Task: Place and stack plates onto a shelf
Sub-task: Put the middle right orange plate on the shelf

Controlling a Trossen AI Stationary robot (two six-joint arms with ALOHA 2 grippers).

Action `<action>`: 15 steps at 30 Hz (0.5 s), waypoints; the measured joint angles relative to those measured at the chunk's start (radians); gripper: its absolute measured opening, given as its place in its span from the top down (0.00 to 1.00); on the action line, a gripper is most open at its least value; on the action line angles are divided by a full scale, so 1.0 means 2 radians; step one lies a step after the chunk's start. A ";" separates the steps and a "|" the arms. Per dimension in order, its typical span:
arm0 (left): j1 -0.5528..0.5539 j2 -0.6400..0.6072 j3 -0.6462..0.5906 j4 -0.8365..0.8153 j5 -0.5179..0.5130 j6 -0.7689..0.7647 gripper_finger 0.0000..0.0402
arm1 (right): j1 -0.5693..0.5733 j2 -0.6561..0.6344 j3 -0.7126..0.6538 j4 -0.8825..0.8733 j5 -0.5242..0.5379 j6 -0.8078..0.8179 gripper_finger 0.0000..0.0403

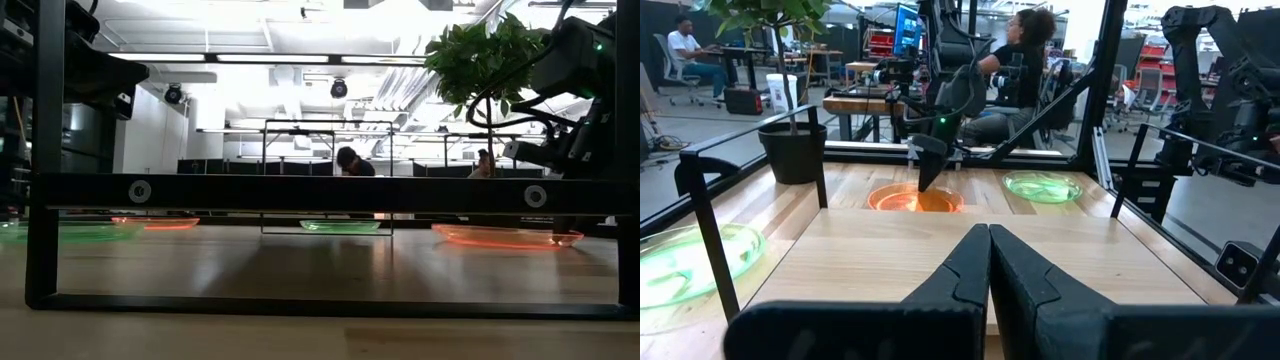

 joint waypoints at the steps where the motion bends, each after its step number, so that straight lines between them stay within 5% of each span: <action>1: 0.000 0.000 0.000 0.000 0.000 0.000 1.00 | 0.000 -0.009 -0.001 -0.003 0.000 -0.001 0.99; 15: 0.000 0.000 0.000 0.000 0.000 0.000 1.00 | 0.000 -0.225 -0.001 -0.070 0.043 -0.067 1.00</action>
